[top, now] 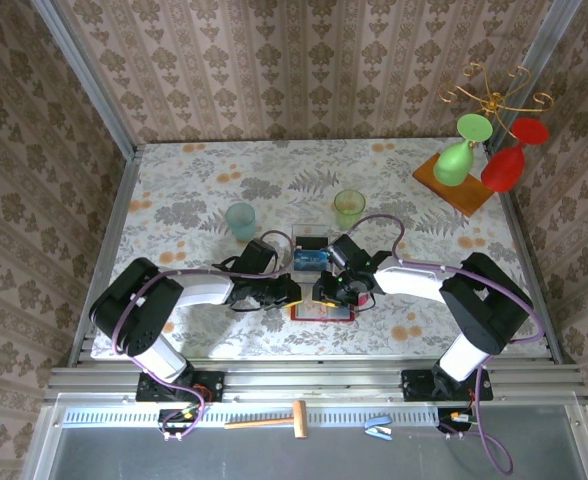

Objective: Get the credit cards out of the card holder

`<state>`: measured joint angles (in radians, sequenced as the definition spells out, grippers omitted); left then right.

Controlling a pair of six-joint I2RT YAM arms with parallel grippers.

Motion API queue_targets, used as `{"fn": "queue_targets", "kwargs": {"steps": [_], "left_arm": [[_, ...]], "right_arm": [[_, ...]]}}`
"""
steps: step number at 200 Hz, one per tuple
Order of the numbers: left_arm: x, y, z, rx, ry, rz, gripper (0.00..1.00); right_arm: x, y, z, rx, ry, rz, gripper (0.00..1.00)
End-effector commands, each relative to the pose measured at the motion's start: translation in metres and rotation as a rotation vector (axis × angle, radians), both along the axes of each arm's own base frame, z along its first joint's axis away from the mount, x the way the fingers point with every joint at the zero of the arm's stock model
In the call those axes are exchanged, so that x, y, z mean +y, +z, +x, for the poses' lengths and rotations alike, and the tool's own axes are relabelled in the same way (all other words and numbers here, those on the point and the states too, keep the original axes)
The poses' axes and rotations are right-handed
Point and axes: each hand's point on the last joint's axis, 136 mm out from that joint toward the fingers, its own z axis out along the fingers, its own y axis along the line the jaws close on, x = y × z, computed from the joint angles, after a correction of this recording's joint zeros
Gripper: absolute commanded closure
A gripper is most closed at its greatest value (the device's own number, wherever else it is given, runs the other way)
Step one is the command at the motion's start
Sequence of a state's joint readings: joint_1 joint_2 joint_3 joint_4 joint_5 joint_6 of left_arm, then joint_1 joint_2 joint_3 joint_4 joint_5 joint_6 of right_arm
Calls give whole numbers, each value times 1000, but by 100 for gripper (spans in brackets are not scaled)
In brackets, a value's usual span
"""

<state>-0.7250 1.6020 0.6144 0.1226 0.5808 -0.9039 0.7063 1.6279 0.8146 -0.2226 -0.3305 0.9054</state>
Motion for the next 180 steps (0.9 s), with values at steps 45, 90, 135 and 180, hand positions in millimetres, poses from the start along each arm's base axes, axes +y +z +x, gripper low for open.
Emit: {"fn": "queue_targets", "kwargs": {"steps": [45, 90, 135, 180], "left_arm": [[13, -12, -8, 20, 1, 44, 86], [6, 2, 0, -3, 0, 22, 86], [-8, 23, 5, -35, -20, -7, 86], [-11, 16, 2, -27, -35, 22, 90]], "right_arm": [[-4, 15, 2, -36, 9, -31, 71], [-3, 26, 3, -54, 4, 0, 71], [-8, 24, 6, -50, -25, 52, 71], [-14, 20, 10, -50, -51, 113, 73]]}}
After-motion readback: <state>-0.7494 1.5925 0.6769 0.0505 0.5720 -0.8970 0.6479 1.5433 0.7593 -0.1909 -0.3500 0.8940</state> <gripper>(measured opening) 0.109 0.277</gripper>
